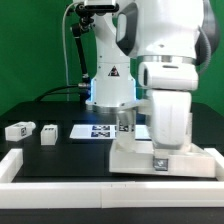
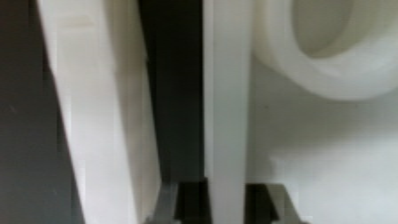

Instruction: Assemble square table

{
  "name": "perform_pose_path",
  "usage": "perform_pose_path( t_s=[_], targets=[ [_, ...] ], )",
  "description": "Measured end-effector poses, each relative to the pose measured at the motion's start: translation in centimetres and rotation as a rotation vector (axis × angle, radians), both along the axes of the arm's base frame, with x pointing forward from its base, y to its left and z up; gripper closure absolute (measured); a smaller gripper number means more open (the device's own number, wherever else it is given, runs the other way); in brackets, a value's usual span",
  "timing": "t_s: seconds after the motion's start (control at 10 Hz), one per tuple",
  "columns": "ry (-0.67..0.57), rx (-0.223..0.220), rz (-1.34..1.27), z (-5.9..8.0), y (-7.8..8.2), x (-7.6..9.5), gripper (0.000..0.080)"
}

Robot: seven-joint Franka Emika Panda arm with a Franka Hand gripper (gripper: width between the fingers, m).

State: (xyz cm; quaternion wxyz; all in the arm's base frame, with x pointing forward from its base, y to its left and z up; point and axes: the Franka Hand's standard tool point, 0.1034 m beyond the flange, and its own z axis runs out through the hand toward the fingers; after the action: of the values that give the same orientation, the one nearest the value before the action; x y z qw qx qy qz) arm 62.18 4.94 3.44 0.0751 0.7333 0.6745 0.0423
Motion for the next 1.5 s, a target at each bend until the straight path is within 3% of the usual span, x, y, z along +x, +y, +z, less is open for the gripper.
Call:
perform_pose_path(
  t_s=[0.2,0.8,1.4,1.5],
  targets=[
    [0.003,0.0,0.005,-0.9,1.2,0.5,0.0747],
    [-0.005,-0.026,-0.002,0.1,0.9,2.4,0.0744],
    [0.003,-0.026,-0.01,-0.5,0.6,2.1,0.0743],
    [0.003,-0.026,-0.01,-0.5,0.5,2.1,0.0553]
  ],
)
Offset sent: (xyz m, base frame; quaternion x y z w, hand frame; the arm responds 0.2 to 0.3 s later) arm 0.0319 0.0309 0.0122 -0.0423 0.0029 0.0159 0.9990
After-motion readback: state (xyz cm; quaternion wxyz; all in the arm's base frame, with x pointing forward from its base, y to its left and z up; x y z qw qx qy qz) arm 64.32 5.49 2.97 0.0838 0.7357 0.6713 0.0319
